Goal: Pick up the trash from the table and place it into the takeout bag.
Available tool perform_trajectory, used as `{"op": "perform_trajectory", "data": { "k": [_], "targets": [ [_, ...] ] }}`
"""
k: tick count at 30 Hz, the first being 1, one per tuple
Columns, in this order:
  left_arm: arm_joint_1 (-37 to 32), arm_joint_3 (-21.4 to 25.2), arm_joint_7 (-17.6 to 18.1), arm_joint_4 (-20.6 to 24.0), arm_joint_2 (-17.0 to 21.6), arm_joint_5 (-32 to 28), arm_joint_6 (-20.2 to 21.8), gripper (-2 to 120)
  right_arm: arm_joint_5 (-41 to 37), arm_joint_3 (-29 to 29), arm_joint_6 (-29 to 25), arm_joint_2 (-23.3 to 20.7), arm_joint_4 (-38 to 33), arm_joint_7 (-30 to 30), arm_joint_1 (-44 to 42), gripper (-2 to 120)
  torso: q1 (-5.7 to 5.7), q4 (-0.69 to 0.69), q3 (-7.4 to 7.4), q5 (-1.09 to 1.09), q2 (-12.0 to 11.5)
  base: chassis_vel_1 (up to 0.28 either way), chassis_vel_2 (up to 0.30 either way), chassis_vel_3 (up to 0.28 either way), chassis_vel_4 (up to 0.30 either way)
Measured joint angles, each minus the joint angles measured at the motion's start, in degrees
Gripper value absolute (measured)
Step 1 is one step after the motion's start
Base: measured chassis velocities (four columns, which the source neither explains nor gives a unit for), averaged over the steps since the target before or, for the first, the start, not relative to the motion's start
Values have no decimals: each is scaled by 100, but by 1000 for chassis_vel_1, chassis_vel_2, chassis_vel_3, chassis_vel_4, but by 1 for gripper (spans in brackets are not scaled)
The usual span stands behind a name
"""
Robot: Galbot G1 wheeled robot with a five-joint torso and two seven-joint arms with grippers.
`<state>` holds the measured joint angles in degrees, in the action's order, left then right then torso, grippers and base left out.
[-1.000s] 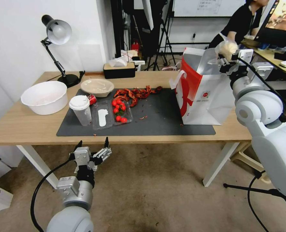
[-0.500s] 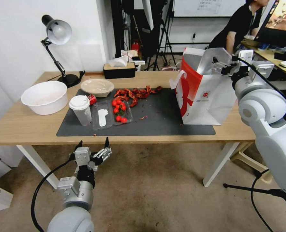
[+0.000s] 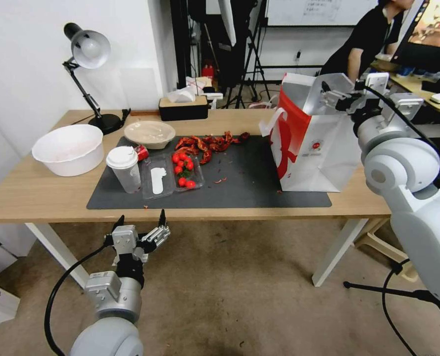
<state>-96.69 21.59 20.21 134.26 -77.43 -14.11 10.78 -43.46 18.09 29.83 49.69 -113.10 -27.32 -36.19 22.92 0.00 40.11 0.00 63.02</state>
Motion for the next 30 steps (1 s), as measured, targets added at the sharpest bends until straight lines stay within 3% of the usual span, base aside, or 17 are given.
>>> {"op": "perform_trajectory", "data": {
  "k": [6,8,10,15,17,22,24,30],
  "targets": [
    [-34,37,0,35,5,-5,-26,100,-105,-34,-495,74,-403,51,-117,100,0,1,0,-1,0,0,0,0,0],
    [-52,50,-12,40,-1,15,-66,100,-69,-35,-1048,73,-762,210,-405,100,0,1,0,0,0,0,0,0,0],
    [-53,54,-15,38,-4,21,-84,100,-54,-31,-1140,66,-859,235,-500,100,0,1,0,-1,0,0,0,0,0],
    [-65,49,-19,45,-15,-1,-110,100,247,240,-1657,58,-1750,525,-1763,100,-1,-2,-1,0,0,0,0,0,0],
    [-31,47,-18,9,-9,-9,-112,100,855,474,-2156,406,-2076,970,-2889,100,-1,-1,-1,0,1,0,0,0,0],
    [10,23,-20,-64,10,-18,-113,100,1531,549,-2857,769,-2101,1226,-3966,100,-1,0,-1,0,1,0,0,0,0],
    [23,4,-20,-105,11,-21,-113,100,2083,614,-3575,1101,-1952,1410,-4798,100,-1,-1,-1,-1,1,0,0,0,0],
    [-27,9,-20,-61,80,-35,-128,100,2634,585,-3913,1538,-1877,1503,-5620,100,-1,0,-1,-1,1,0,0,0,0]
  ]
}}
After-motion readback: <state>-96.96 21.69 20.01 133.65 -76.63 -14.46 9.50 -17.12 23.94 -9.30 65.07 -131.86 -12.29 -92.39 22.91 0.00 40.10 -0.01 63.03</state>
